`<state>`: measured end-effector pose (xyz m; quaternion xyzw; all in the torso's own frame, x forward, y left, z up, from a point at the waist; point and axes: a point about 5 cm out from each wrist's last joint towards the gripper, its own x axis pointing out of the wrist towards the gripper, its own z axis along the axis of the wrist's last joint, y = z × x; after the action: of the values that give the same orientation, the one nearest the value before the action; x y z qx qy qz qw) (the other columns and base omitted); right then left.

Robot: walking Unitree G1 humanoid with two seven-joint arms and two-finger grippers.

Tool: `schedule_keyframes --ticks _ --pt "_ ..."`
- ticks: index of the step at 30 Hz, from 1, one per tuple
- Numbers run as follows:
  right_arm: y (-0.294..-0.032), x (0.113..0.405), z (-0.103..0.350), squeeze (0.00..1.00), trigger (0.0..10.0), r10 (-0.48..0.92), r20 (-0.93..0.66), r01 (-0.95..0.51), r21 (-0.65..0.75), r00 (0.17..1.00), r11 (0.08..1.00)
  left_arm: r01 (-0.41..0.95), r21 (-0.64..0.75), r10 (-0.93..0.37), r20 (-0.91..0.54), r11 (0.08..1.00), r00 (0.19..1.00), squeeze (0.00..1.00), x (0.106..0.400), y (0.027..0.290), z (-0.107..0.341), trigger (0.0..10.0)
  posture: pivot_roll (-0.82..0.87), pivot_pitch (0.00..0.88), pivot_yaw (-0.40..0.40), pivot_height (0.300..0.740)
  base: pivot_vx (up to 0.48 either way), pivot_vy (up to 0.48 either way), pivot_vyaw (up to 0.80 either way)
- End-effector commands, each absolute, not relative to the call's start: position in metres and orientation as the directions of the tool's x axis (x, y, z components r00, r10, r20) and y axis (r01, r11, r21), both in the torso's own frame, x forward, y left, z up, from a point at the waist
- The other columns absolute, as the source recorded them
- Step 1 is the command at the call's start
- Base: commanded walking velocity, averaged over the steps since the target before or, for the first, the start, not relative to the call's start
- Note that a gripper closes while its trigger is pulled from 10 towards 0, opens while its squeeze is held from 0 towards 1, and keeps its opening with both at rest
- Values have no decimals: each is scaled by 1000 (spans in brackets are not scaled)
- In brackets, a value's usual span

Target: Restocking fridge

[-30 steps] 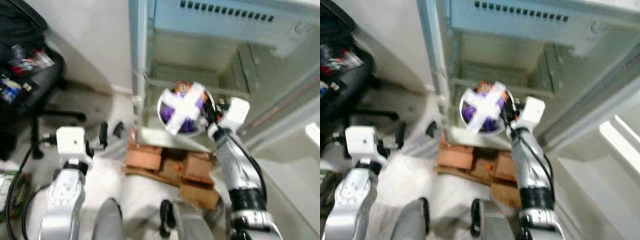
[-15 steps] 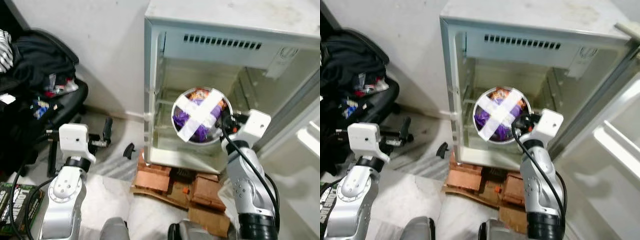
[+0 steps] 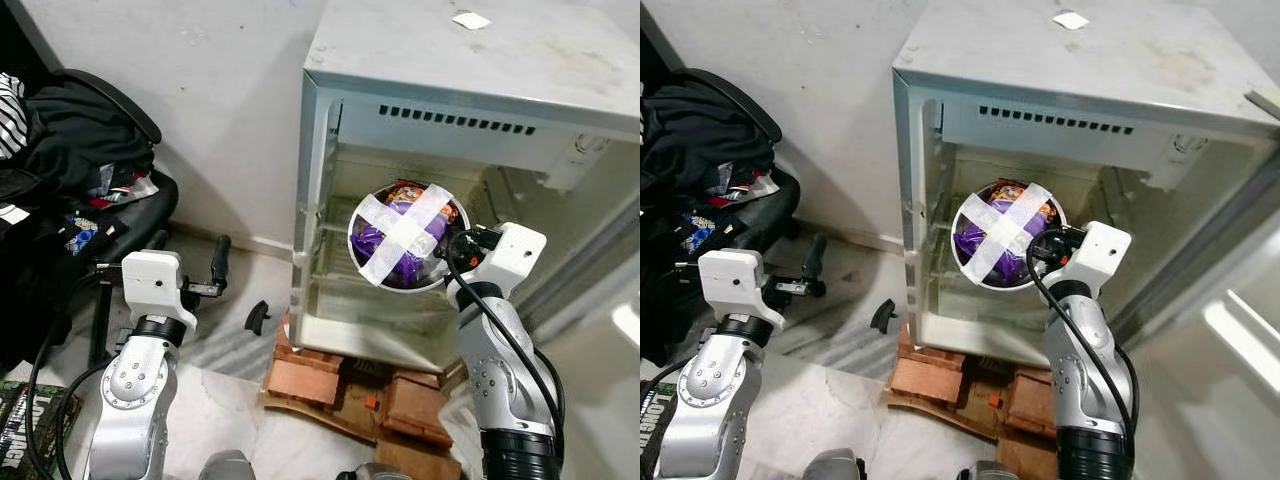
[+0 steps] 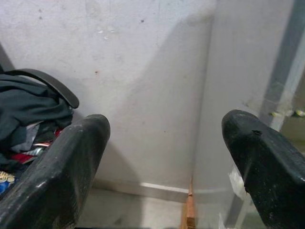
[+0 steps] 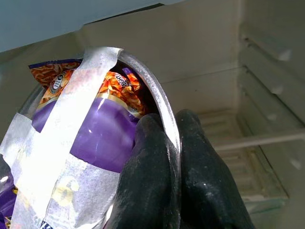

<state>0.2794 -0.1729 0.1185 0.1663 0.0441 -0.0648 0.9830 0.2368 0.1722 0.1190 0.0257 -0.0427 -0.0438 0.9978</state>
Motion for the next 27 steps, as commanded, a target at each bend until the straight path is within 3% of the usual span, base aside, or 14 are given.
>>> schedule_keyframes --ticks 1,10,27 --pt "-177 279 127 0 10000 -128 -78 147 326 989 934 86 46 -89 70 995 994 0 235 172 115 10000 45 47 -57 740 390 0 0" --pt "-178 277 125 0 10000 -128 -96 152 321 987 935 74 39 -76 59 997 995 0 235 172 113 10000 43 54 -60 740 387 0 0" --pt "-178 273 107 0 10000 -135 -213 198 315 968 928 38 34 -38 -13 999 999 0 226 175 101 10000 55 86 -65 740 0 0 0"
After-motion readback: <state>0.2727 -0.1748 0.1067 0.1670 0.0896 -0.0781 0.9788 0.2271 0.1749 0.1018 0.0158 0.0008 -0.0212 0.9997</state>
